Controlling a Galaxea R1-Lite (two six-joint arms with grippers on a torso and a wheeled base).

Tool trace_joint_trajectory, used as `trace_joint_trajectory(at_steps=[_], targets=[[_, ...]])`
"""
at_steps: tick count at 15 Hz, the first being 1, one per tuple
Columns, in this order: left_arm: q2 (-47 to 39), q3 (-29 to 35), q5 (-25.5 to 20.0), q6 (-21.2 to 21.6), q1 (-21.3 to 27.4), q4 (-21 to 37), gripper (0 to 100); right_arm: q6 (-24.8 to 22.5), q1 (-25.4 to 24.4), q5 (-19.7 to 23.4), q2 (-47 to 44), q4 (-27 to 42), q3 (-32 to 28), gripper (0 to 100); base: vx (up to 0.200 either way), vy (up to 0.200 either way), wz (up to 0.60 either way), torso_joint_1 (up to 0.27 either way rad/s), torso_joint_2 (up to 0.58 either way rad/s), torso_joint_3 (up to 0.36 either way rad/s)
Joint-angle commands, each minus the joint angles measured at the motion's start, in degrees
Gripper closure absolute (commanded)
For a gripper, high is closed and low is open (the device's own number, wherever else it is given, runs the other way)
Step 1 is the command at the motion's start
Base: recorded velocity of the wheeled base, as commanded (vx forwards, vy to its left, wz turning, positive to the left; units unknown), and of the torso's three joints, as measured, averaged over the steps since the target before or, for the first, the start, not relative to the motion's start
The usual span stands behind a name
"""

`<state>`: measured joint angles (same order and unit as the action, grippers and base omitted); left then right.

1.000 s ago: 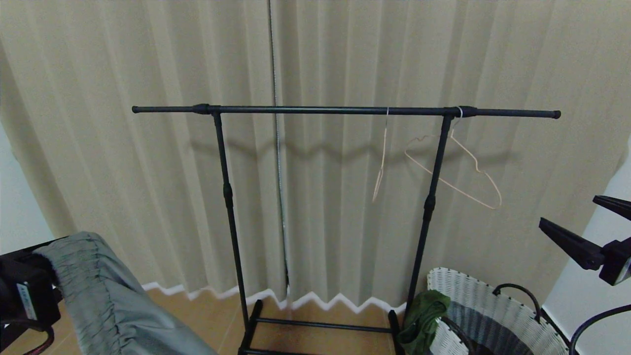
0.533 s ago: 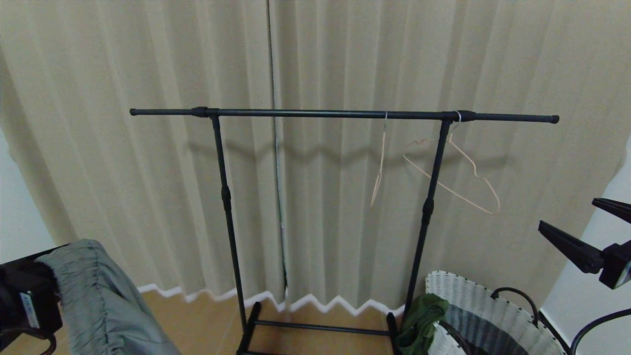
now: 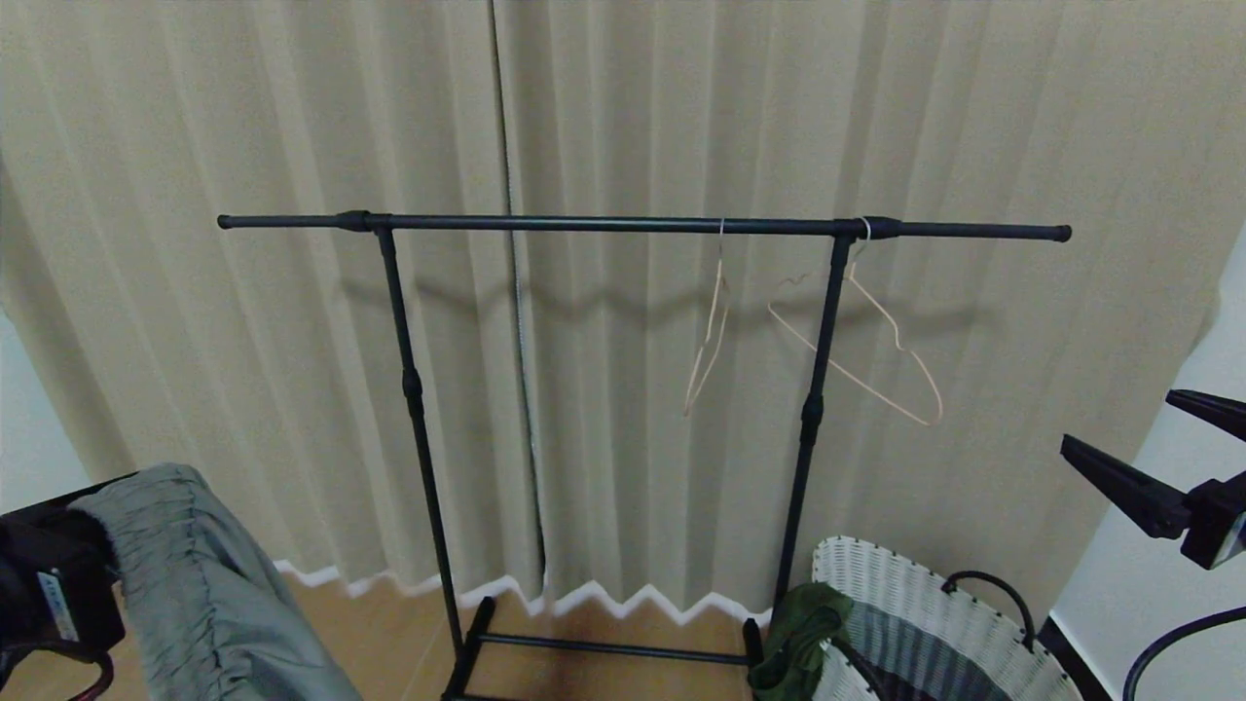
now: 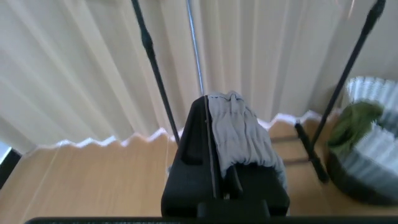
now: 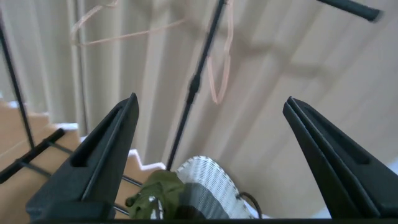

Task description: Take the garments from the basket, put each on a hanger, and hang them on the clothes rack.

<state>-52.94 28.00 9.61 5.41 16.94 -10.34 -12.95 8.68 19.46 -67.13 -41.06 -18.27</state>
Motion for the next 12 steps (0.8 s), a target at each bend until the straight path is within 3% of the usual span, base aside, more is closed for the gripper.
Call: trace_joint_trajectory(at_steps=[1,2,12], targets=[[-0.23,0.04,-0.03,-0.23,-0.07,0.05,100,-0.06,0.02,-0.03,-0.19,0.01,-0.18,0,0.0,0.0,0.0,0.0,0.0,0.0],[-0.23,0.04,-0.03,-0.23,-0.07,0.05,100,-0.06,0.02,-0.03,-0.1,0.01,-0.1,0,0.0,0.0,0.0,0.0,0.0,0.0],[-0.58,0.04,0.06,-0.05,-0.25,0.05,100,-0.06,0.02,-0.21,-0.37,0.89,-1.33,0,0.2,0.0,0.0,0.003,0.0,0.002]])
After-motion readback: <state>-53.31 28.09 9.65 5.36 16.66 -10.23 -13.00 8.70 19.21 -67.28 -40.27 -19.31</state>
